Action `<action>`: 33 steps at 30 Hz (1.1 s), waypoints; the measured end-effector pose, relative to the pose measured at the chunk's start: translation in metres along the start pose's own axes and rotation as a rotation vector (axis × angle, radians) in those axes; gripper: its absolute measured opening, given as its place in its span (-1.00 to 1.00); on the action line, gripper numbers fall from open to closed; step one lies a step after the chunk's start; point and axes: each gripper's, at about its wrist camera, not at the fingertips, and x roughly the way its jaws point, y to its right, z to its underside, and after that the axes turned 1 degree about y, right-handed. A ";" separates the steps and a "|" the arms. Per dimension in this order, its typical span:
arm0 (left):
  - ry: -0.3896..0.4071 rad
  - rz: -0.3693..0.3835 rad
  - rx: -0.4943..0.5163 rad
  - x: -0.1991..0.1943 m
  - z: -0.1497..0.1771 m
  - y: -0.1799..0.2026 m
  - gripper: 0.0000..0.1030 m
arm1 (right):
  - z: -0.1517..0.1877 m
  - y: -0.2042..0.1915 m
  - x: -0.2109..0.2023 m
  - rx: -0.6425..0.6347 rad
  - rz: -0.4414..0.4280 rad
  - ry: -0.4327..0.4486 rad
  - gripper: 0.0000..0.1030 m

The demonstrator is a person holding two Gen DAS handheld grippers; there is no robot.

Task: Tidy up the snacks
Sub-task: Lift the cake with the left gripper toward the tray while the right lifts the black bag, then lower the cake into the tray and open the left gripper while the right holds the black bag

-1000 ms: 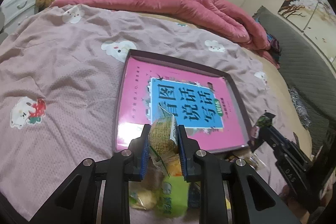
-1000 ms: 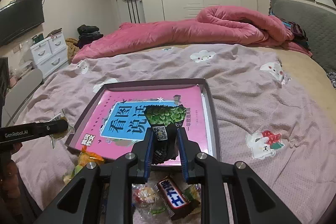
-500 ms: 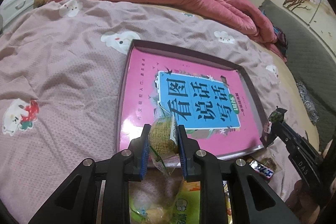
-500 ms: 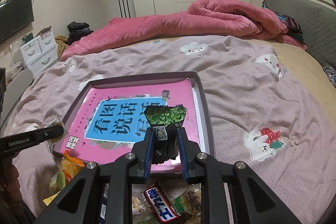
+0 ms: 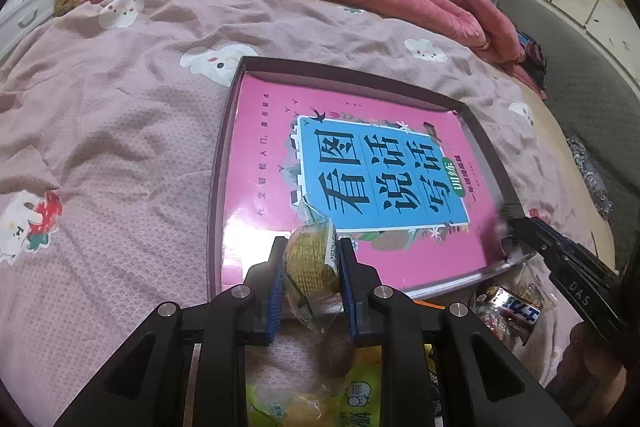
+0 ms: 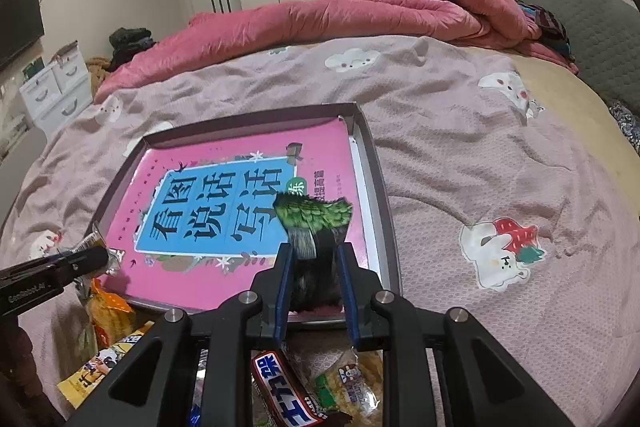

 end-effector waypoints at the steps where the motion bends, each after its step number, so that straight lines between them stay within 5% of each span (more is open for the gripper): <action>1: -0.002 0.000 0.002 0.000 0.000 0.000 -0.52 | 0.000 -0.001 0.001 -0.002 0.001 -0.002 -0.55; 26: -0.024 0.056 -0.048 0.016 0.001 -0.016 -0.50 | 0.013 -0.003 0.014 -0.007 -0.014 -0.046 -0.55; 33: -0.014 0.078 -0.050 0.011 0.001 -0.015 -0.16 | 0.014 -0.003 0.010 -0.001 -0.021 -0.038 -0.55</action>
